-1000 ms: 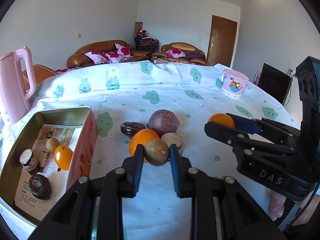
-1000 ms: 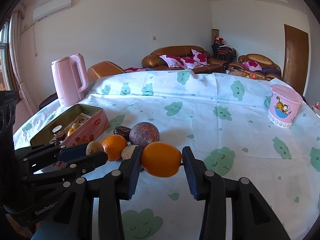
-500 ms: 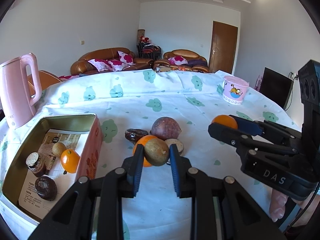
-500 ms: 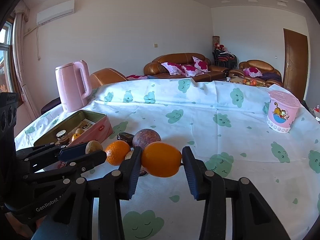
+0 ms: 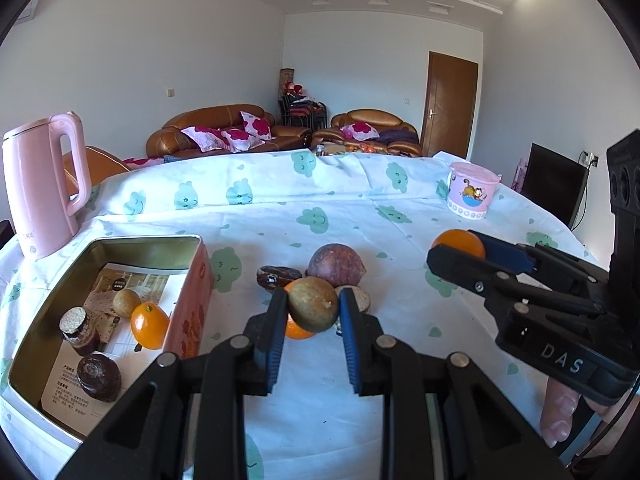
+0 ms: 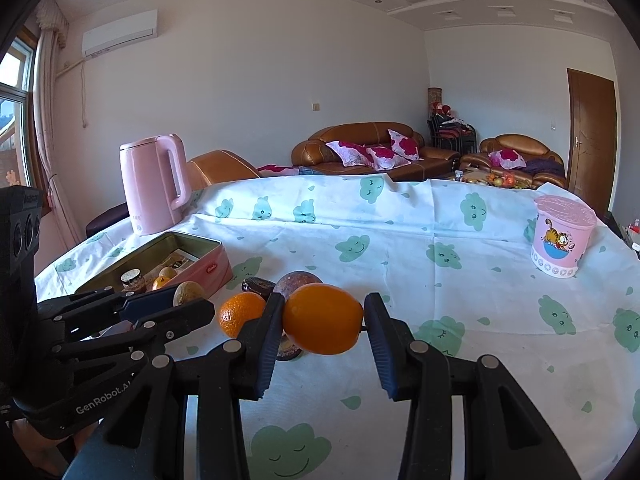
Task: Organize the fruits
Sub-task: 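Carry the kiwi toward the tin with the left tool while the right tool carries the orange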
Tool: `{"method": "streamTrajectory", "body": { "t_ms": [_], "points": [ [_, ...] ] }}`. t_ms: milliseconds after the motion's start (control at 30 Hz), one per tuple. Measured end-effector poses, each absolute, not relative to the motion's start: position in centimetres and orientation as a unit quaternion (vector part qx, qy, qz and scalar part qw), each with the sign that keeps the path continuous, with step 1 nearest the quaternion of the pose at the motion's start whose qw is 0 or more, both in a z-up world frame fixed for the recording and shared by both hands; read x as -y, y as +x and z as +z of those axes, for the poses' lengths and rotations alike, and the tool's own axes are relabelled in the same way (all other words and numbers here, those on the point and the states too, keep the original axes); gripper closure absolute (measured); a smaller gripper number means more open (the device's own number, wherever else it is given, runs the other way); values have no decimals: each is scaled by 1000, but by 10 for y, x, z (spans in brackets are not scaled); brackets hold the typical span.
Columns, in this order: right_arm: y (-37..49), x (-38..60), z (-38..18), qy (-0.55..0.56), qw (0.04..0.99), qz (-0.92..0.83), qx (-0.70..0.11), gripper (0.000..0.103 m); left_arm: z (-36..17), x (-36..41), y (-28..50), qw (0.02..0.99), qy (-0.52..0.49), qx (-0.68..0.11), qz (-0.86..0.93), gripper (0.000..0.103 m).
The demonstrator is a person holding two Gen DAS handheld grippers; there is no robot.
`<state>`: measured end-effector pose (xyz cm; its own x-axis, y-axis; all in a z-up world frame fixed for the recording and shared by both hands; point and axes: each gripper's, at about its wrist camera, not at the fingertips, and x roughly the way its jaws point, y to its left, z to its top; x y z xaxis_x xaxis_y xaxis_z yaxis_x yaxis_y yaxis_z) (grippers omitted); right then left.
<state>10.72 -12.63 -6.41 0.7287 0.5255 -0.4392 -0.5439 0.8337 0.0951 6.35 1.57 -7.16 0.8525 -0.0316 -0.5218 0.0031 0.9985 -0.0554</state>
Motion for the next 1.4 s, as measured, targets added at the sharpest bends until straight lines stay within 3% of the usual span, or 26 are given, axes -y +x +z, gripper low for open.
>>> {"method": "streamTrajectory", "body": {
  "t_ms": [1400],
  "points": [
    [76, 130, -54, -31, 942, 297, -154, 60, -62, -15, 43, 977, -18, -213, 1, 76]
  ]
}}
